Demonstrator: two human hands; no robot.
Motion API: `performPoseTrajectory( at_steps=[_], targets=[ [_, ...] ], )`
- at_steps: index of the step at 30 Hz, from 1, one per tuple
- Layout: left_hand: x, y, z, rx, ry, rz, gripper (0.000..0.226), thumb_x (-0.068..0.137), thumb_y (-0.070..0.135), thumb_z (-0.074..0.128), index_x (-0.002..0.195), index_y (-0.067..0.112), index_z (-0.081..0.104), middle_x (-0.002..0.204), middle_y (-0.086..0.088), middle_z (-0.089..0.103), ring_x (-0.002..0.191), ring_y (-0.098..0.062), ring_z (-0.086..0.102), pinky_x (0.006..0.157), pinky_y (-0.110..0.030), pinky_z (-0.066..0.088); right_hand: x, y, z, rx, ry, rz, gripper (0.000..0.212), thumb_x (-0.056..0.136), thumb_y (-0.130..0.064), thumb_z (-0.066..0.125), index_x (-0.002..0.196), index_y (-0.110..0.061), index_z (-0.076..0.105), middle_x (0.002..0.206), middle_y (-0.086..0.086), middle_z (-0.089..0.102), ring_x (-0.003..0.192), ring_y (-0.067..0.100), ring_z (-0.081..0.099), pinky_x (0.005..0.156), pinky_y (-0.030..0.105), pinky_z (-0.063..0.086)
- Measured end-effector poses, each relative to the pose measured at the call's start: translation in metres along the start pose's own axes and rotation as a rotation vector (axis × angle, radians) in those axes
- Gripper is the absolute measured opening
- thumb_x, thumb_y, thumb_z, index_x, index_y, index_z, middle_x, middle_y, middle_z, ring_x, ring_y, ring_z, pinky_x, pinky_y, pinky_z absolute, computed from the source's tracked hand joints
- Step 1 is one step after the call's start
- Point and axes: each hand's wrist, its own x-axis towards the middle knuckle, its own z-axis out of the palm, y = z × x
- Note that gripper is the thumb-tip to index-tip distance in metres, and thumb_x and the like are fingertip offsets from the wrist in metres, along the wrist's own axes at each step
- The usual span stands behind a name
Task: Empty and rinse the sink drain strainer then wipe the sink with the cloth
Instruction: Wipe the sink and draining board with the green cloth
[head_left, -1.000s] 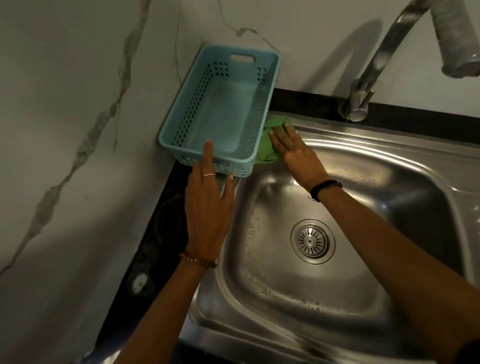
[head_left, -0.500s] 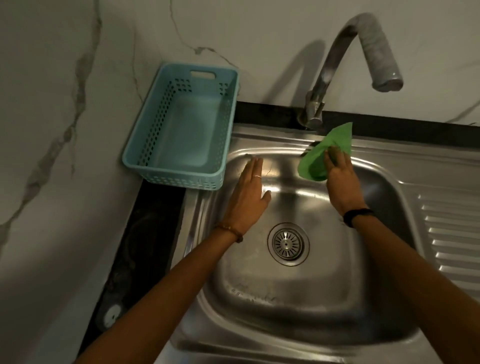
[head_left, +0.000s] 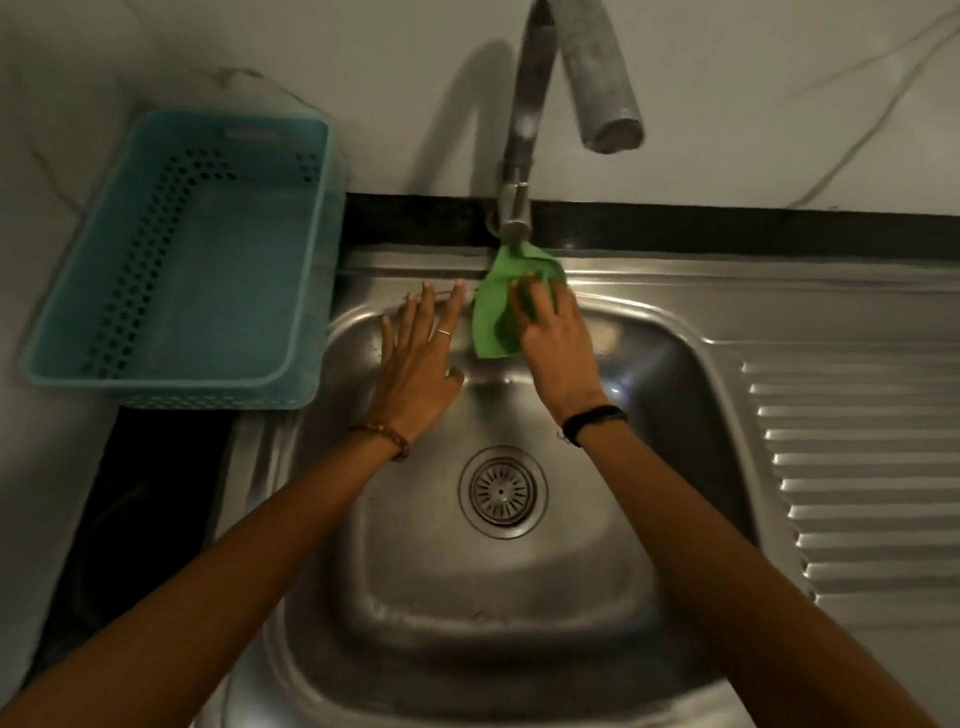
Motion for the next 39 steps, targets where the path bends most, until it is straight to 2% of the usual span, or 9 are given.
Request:
performPoseTrajectory(
  at_steps=[6, 12, 15, 22, 25, 27, 30, 35, 39],
  targets=[
    [0.016, 0.046, 0.015, 0.097, -0.173, 0.073, 0.092, 0.084, 0.019, 0.058, 0.142, 0.041, -0.009, 0.157, -0.009, -0.01, 0.144, -0.031, -0.01, 0.111, -0.055, -0.011, -0.032, 0.091, -0.012, -0.103, -0.022, 0.261, 0.057, 0.093, 0.001, 0.035, 0.145, 0.001, 0.011, 0.148, 0.023, 0.024, 0.129, 0.041, 0.031, 0.112, 0.047, 0.024],
    [-0.003, 0.083, 0.016, -0.006, -0.245, 0.091, 0.088, 0.086, 0.028, 0.058, 0.143, 0.039, -0.008, 0.158, -0.008, -0.006, 0.145, -0.029, -0.005, 0.113, -0.057, -0.005, -0.08, 0.124, -0.025, -0.162, -0.083, 0.386, 0.05, 0.094, -0.001, 0.03, 0.142, 0.004, 0.016, 0.141, 0.026, 0.031, 0.12, 0.043, 0.037, 0.1, 0.047, 0.034],
    [-0.036, 0.106, 0.017, -0.105, -0.446, 0.133, 0.091, 0.084, 0.038, 0.06, 0.142, 0.041, -0.009, 0.158, -0.005, -0.005, 0.145, -0.027, -0.004, 0.114, -0.055, -0.003, -0.119, 0.129, -0.028, -0.182, -0.107, 0.414, 0.049, 0.094, -0.002, 0.033, 0.142, 0.002, 0.02, 0.14, 0.025, 0.032, 0.117, 0.042, 0.039, 0.094, 0.046, 0.04],
    [-0.136, 0.12, 0.017, -0.275, -0.812, 0.211, 0.095, 0.075, 0.041, 0.07, 0.145, 0.038, 0.006, 0.15, -0.006, 0.031, 0.135, -0.025, 0.033, 0.112, -0.05, 0.024, -0.204, 0.117, -0.036, -0.264, -0.189, 0.339, 0.06, 0.091, -0.003, 0.038, 0.146, -0.008, 0.016, 0.142, 0.024, 0.031, 0.113, 0.04, 0.042, 0.088, 0.046, 0.042],
    [-0.17, 0.108, 0.019, -0.156, -0.813, 0.213, 0.098, 0.07, 0.044, 0.073, 0.142, 0.043, 0.007, 0.137, -0.001, 0.042, 0.124, -0.021, 0.044, 0.108, -0.041, 0.022, -0.236, 0.102, -0.041, -0.289, -0.162, 0.237, 0.06, 0.078, 0.001, 0.053, 0.137, -0.01, 0.043, 0.13, 0.026, 0.05, 0.098, 0.043, 0.055, 0.074, 0.044, 0.049],
    [-0.185, 0.099, 0.018, -0.132, -0.79, 0.202, 0.098, 0.068, 0.046, 0.073, 0.141, 0.044, 0.008, 0.133, 0.002, 0.044, 0.118, -0.016, 0.047, 0.098, -0.034, 0.019, -0.254, 0.09, -0.045, -0.357, -0.171, 0.122, 0.048, 0.063, -0.001, 0.073, 0.109, -0.011, 0.068, 0.109, 0.022, 0.066, 0.077, 0.04, 0.063, 0.061, 0.037, 0.054],
    [-0.201, 0.083, 0.01, -0.14, -0.722, 0.172, 0.095, 0.068, 0.051, 0.071, 0.139, 0.046, 0.009, 0.129, 0.007, 0.046, 0.113, -0.013, 0.047, 0.091, -0.028, 0.017, -0.278, 0.076, -0.049, -0.377, -0.157, 0.013, 0.041, 0.048, -0.012, 0.087, 0.087, -0.018, 0.074, 0.092, 0.01, 0.071, 0.07, 0.032, 0.065, 0.059, 0.032, 0.054],
    [-0.234, 0.051, -0.019, -0.111, -0.523, 0.134, 0.086, 0.073, 0.049, 0.065, 0.139, 0.046, 0.011, 0.127, 0.012, 0.044, 0.119, -0.008, 0.042, 0.102, -0.03, 0.014, -0.305, 0.05, -0.041, -0.118, -0.308, 0.059, 0.049, 0.08, -0.007, 0.052, 0.124, -0.027, 0.056, 0.123, -0.005, 0.057, 0.106, 0.027, 0.046, 0.088, 0.036, 0.032],
    [-0.256, 0.014, -0.046, -0.038, -0.356, 0.019, 0.086, 0.072, 0.045, 0.069, 0.14, 0.043, 0.018, 0.132, 0.01, 0.044, 0.127, -0.013, 0.038, 0.107, -0.031, 0.009, -0.3, 0.029, -0.047, 0.121, -0.443, 0.091, 0.05, 0.087, -0.004, 0.048, 0.13, -0.029, 0.052, 0.129, -0.005, 0.057, 0.11, 0.025, 0.044, 0.089, 0.028, 0.031]
  ],
)
